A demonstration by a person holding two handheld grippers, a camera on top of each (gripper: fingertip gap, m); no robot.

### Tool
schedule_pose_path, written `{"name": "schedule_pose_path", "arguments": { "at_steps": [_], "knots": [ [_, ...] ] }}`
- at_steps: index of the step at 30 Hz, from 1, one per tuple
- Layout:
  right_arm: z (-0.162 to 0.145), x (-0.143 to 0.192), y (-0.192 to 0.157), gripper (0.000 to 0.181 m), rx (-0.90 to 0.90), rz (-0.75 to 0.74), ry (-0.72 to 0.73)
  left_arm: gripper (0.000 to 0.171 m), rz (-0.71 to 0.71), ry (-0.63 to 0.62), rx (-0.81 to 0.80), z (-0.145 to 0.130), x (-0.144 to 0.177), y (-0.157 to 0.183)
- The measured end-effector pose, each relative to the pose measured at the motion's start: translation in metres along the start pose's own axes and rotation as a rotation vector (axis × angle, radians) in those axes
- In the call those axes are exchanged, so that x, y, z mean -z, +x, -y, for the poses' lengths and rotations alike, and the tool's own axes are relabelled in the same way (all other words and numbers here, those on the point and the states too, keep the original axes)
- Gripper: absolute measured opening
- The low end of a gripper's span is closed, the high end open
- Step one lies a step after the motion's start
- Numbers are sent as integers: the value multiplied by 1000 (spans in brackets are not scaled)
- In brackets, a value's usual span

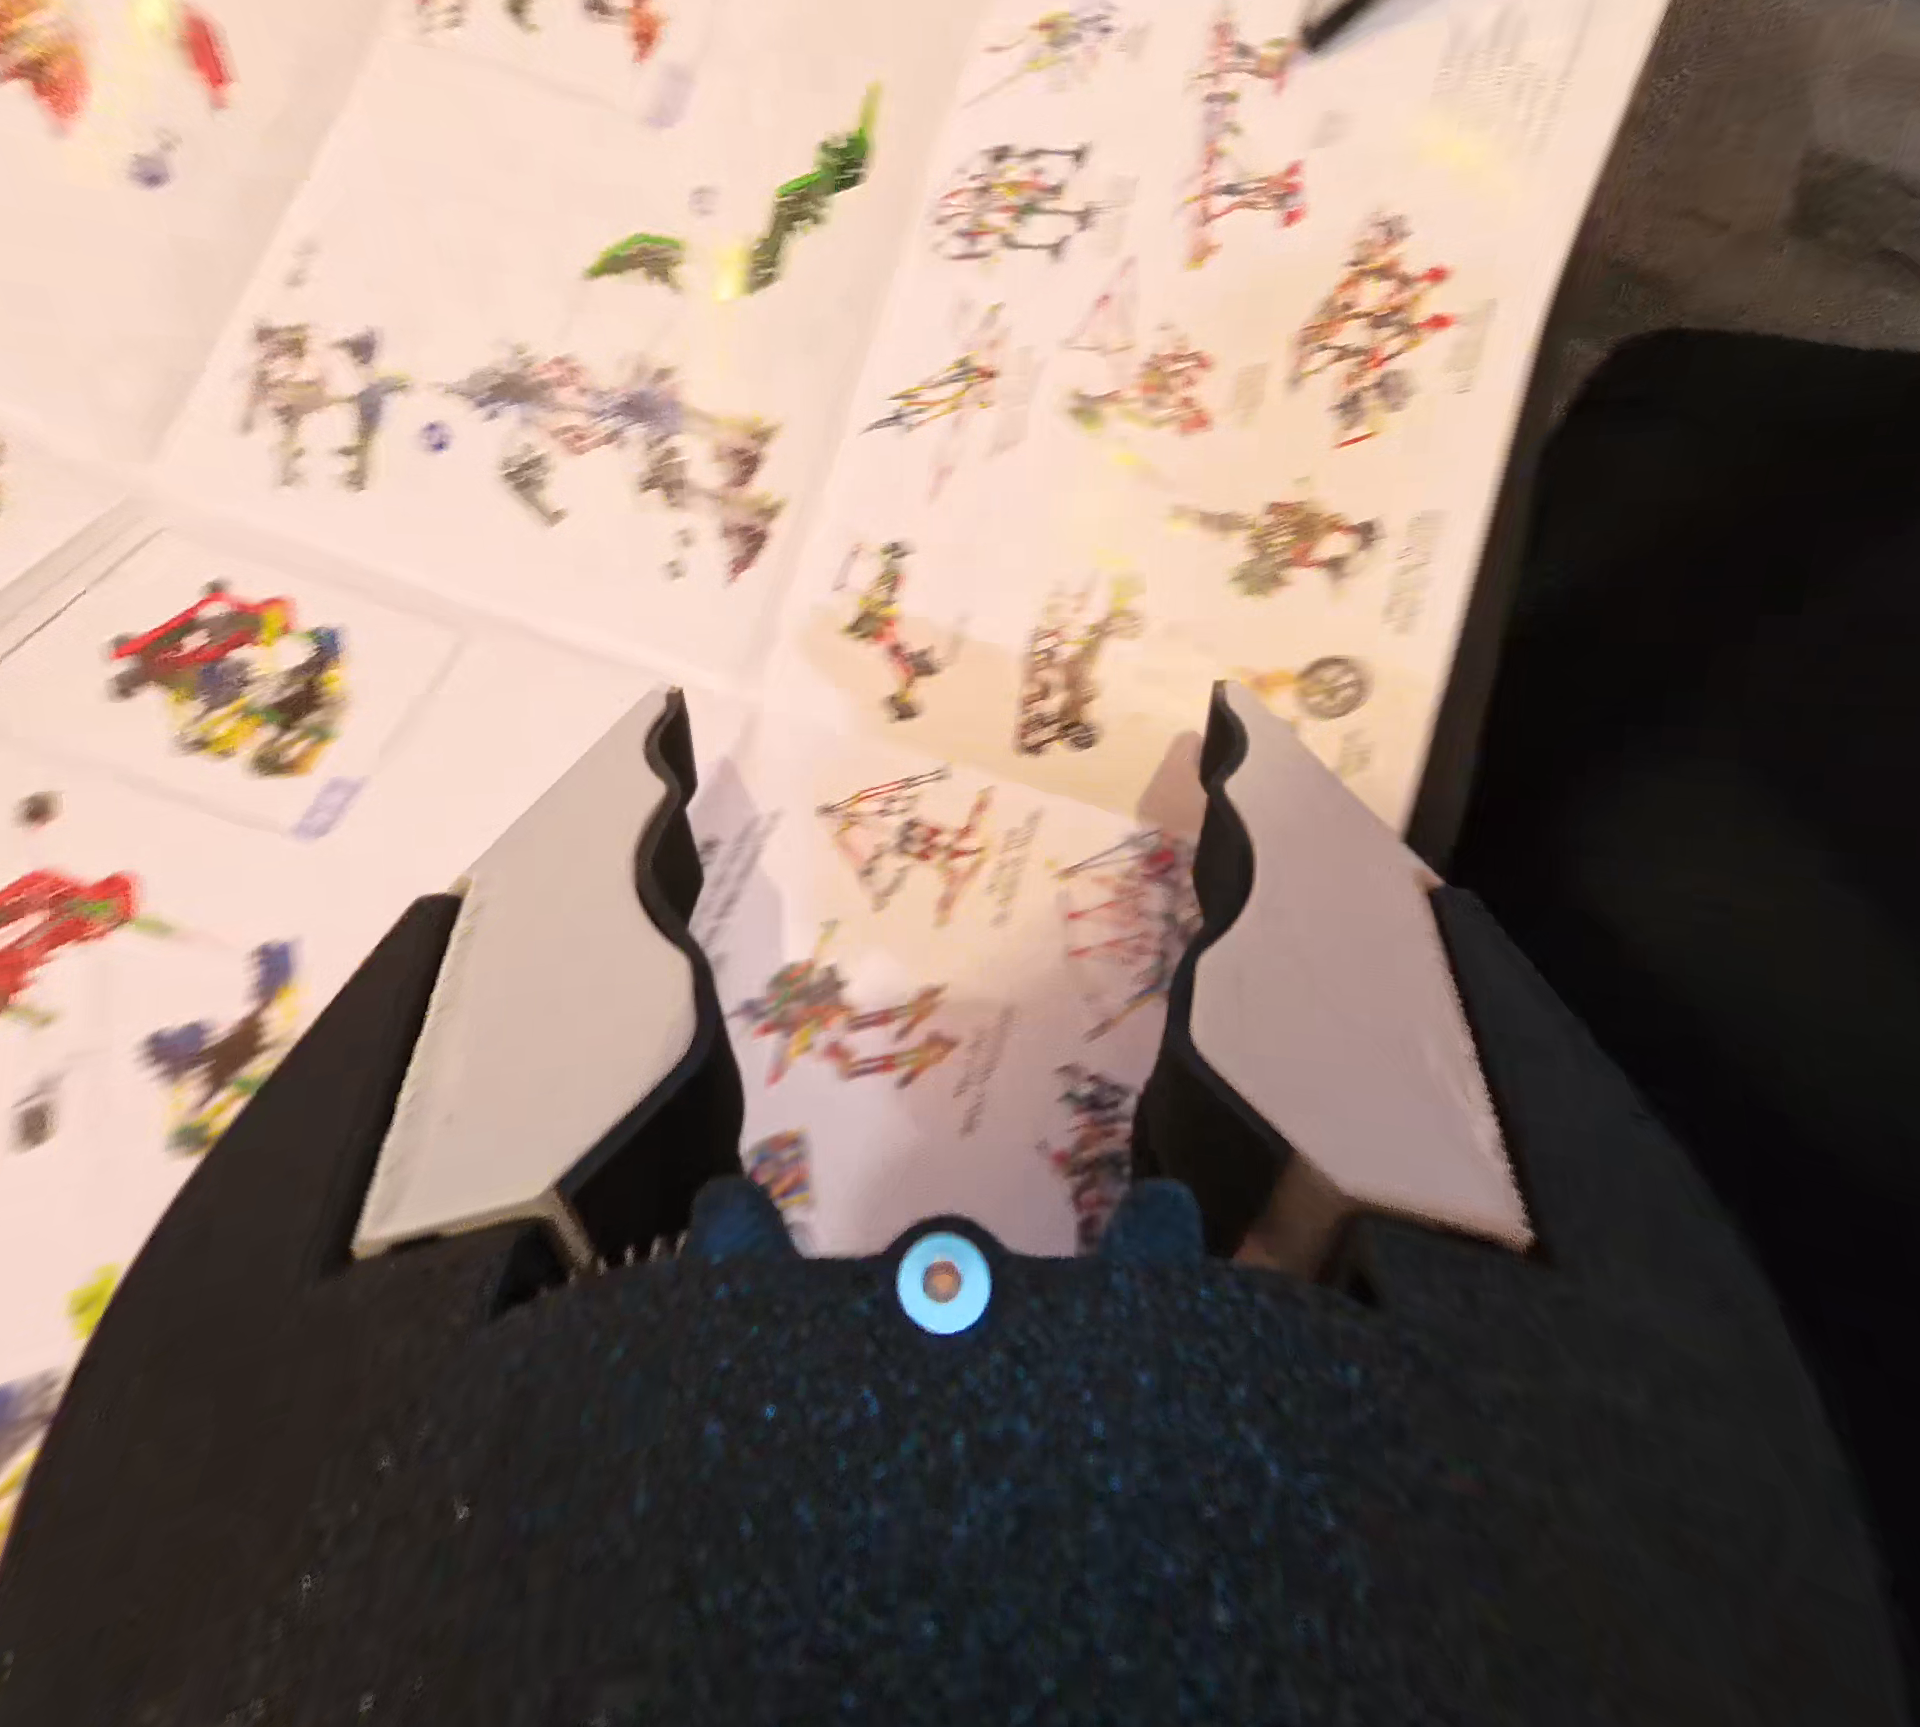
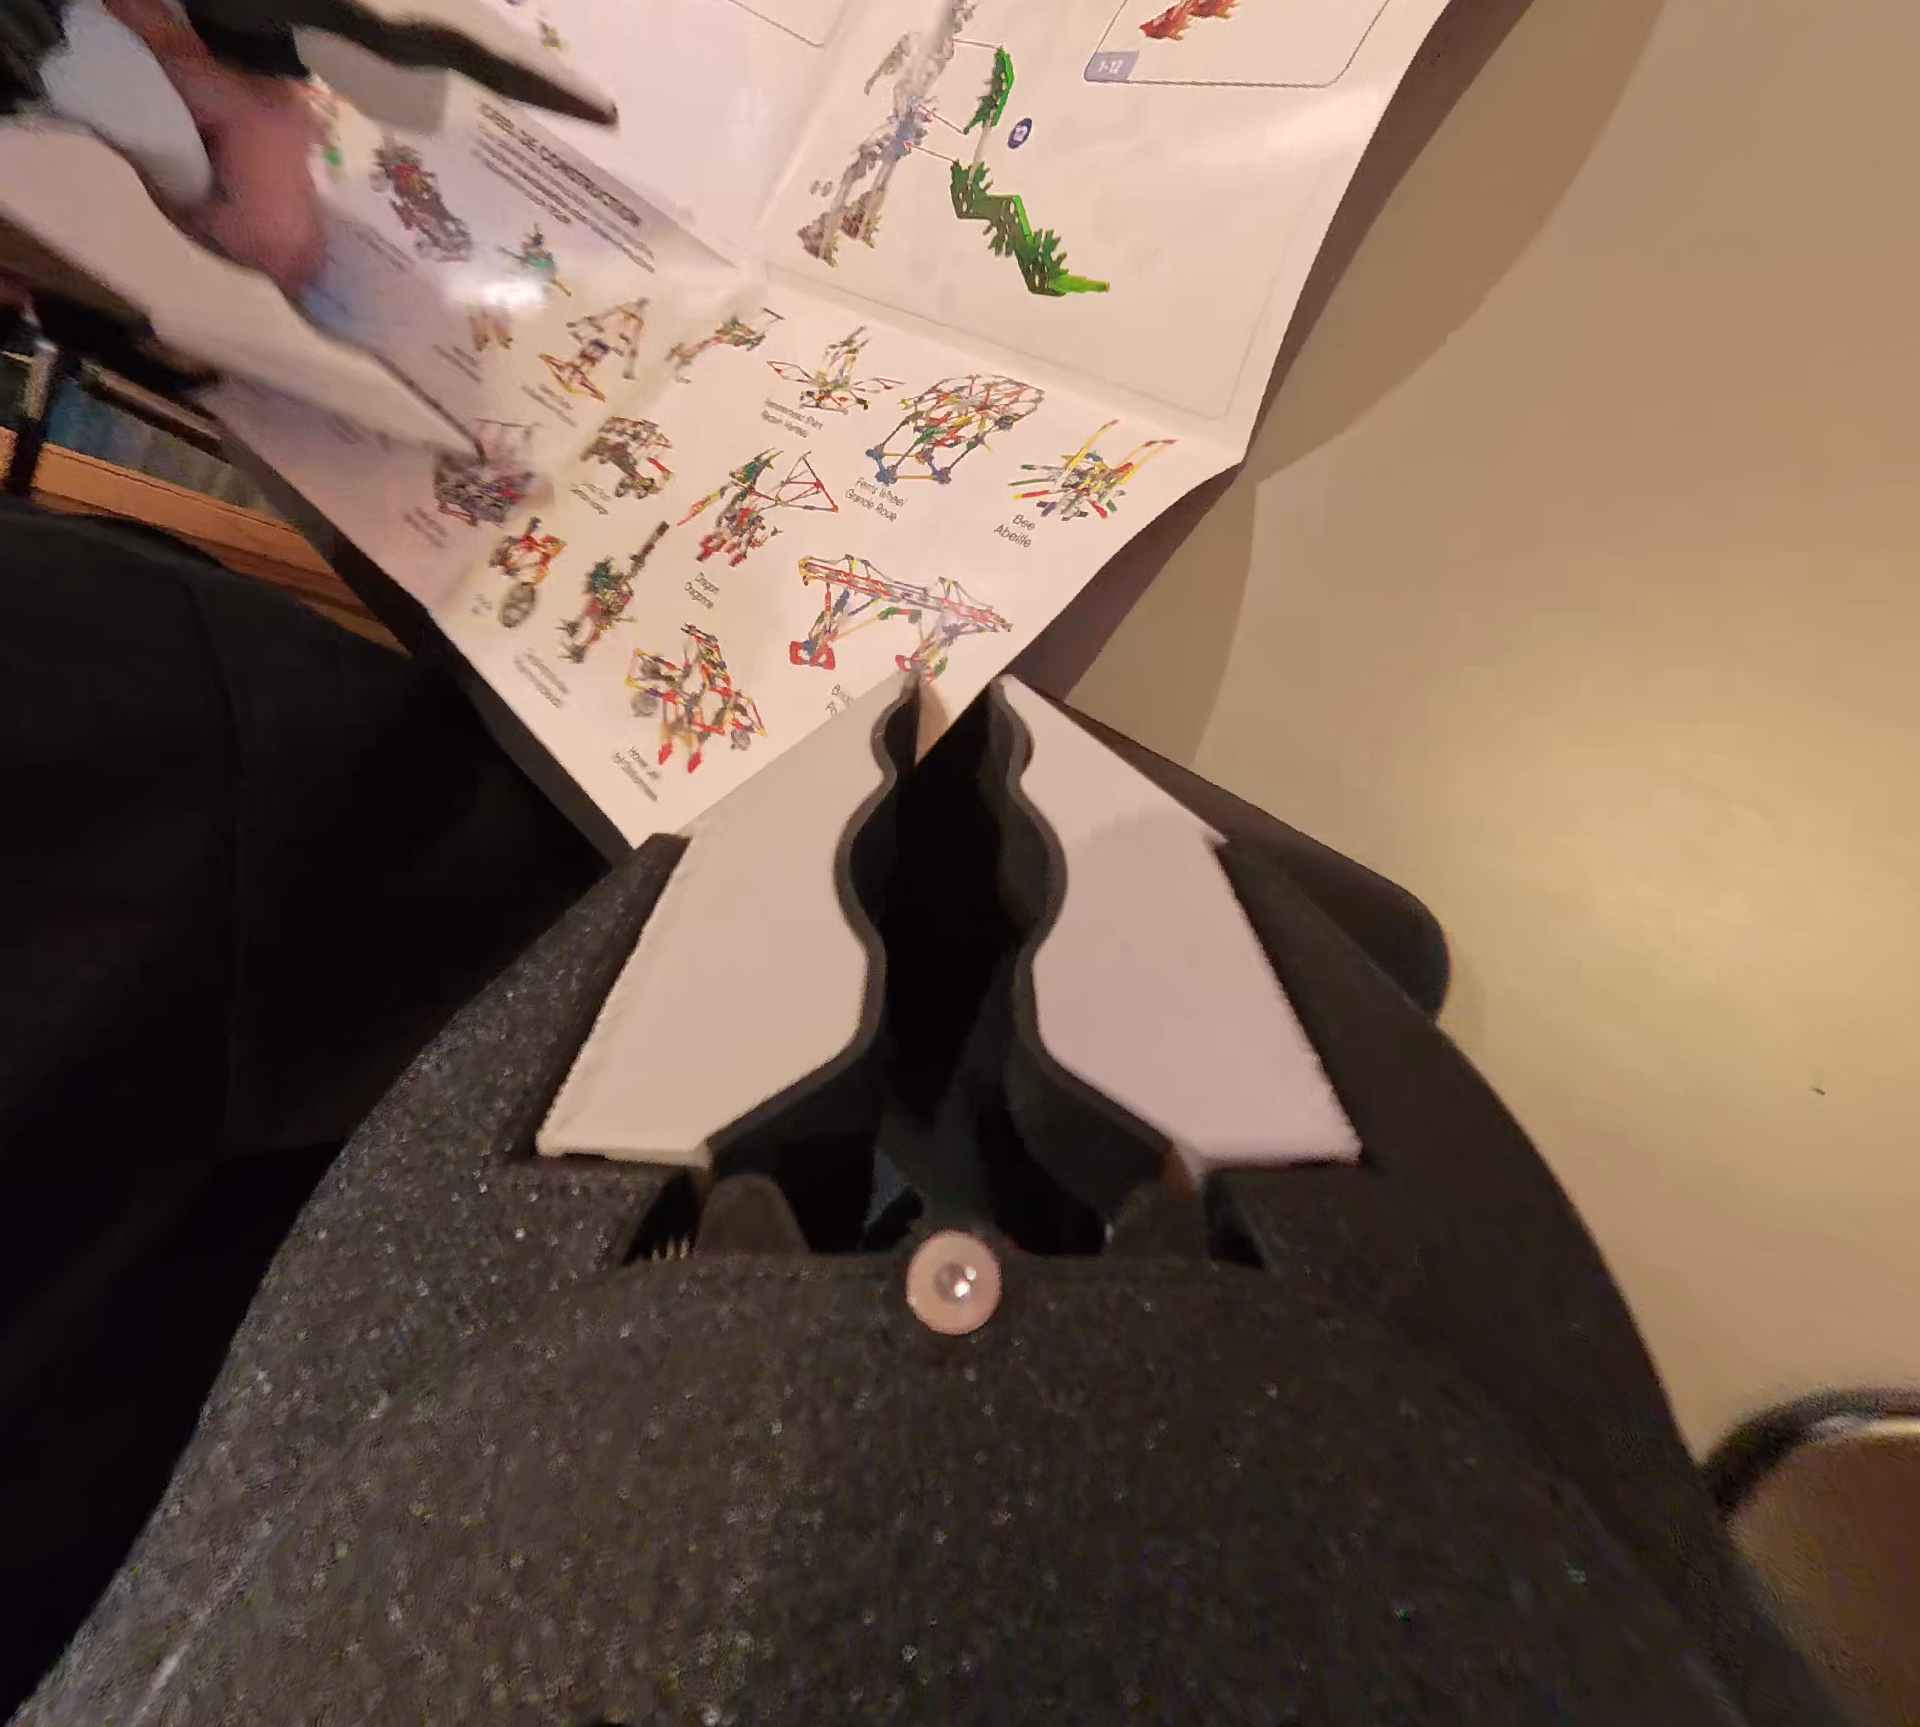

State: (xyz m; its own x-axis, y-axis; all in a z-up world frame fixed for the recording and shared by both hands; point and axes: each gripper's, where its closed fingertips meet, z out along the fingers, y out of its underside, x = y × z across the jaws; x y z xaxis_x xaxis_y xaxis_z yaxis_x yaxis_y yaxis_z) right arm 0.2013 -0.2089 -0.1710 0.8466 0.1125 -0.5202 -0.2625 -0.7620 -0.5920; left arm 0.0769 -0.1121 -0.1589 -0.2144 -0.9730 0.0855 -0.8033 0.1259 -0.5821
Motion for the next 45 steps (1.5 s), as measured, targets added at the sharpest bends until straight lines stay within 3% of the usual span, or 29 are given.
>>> {"name": "schedule_pose_path", "arguments": {
  "at_steps": [5, 10, 18, 21, 25, 28, 31, 33, 36, 40, 45],
  "knots": [
    [14, -3, -18, 0, -66, 106, 60, 99, -63, -19, -66, 0, -20, 39],
    [35, -6, -39, 0, -133, 197, 139, 102, -38, 12, -128, 9, -26, 54],
    [88, -12, -77, 0, -210, 322, 307, 104, 226, 94, -239, 29, -19, 35],
    [110, -17, -94, 0, -236, 376, 358, 93, 346, 134, -222, 33, -8, 16],
    [140, -26, -122, 0, -207, 430, 401, 51, 467, 224, -168, 40, 20, -9],
    [163, -27, -149, 1, -143, 499, 435, 1, 498, 352, -78, 48, 53, -22],
    [185, -13, -165, 22, -99, 580, 522, 0, 431, 484, 40, 56, 89, -32],
    [195, -6, -157, 33, -91, 563, 588, 0, 386, 588, 169, 60, 120, -46],
    [203, -8, -137, 48, -66, 495, 615, 0, 191, 739, 302, 67, 158, -52],
    [208, -26, -120, 54, 66, 367, 561, 0, 41, 905, 420, 67, 204, -68],
    [207, -52, -130, 55, 242, 274, 466, 0, -60, 1132, 646, 52, 251, -92]
  ]
}}
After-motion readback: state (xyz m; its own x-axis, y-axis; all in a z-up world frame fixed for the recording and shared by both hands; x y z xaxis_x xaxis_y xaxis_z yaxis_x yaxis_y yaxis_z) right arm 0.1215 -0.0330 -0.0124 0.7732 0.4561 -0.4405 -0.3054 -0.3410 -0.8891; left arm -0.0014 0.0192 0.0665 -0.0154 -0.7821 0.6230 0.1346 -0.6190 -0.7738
